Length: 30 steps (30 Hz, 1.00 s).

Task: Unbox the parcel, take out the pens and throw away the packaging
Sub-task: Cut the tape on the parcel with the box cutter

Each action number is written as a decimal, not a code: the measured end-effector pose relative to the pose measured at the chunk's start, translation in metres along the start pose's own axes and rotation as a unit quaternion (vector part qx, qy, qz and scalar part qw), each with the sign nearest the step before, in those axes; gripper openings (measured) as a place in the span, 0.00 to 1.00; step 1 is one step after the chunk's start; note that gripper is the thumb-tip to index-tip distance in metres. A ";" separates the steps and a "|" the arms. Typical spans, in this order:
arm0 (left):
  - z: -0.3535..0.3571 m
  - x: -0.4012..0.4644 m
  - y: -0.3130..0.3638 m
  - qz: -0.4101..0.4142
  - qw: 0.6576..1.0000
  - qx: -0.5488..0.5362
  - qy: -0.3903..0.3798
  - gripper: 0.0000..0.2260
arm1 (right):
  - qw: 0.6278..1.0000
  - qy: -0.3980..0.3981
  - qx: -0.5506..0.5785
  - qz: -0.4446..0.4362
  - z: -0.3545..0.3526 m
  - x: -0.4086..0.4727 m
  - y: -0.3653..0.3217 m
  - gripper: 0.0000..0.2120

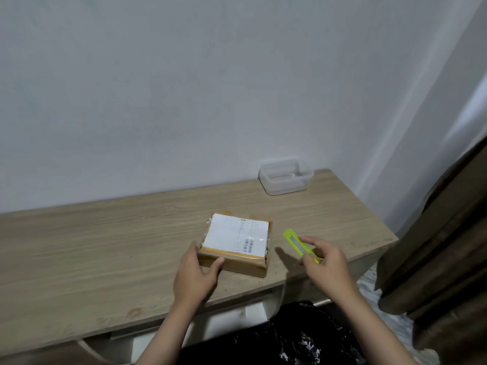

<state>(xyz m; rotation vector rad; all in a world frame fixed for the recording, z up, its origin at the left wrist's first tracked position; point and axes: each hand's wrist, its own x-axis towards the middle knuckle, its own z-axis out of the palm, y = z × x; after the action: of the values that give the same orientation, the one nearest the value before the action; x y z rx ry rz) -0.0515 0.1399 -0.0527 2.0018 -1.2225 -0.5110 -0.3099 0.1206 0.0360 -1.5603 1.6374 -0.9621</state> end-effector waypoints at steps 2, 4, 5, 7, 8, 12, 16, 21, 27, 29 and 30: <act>0.005 -0.004 0.005 -0.034 0.996 -0.030 0.072 0.34 | 0.999 -0.019 0.046 0.006 0.004 0.005 0.001 0.20; 0.011 -0.013 0.016 -0.034 0.990 -0.078 0.114 0.32 | 0.997 -0.038 0.071 0.001 0.006 0.009 0.001 0.20; 0.016 -0.017 0.021 -0.034 0.988 -0.103 0.113 0.33 | 0.996 -0.050 0.075 0.000 0.008 0.011 0.001 0.21; 0.030 -0.026 0.032 -0.041 0.987 -0.133 0.078 0.42 | 0.994 -0.073 0.078 -0.003 0.013 0.016 0.003 0.21; 0.038 -0.030 0.038 -0.041 0.988 -0.136 0.055 0.48 | 0.993 -0.083 0.079 -0.003 0.016 0.019 0.005 0.22; 0.058 -0.033 0.057 -0.055 0.992 -0.110 -0.001 0.63 | 0.991 -0.108 0.079 -0.004 0.023 0.032 0.010 0.22; 0.055 -0.016 0.043 -0.029 0.995 -0.092 -0.027 0.58 | 0.987 -0.134 0.084 0.000 0.024 0.051 0.012 0.21; 0.034 0.004 0.017 0.043 0.995 -0.091 -0.029 0.38 | 0.979 -0.154 0.127 0.030 0.033 0.080 0.015 0.20; 0.023 0.026 -0.002 0.052 0.990 -0.088 0.100 0.17 | 0.969 -0.185 0.152 0.064 0.052 0.118 0.015 0.12; 0.022 0.039 -0.004 0.036 0.985 -0.075 0.153 0.17 | 0.968 -0.184 0.152 0.082 0.063 0.133 0.019 0.08; 0.022 0.045 -0.006 0.019 0.981 -0.073 0.177 0.18 | 0.966 -0.180 0.163 0.088 0.069 0.140 0.020 0.07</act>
<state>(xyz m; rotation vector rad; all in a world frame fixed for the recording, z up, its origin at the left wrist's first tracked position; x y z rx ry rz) -0.0411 0.0937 -0.0695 1.8446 -0.9736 -0.2055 -0.2685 -0.0231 -0.0134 -1.2553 1.2667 -0.7558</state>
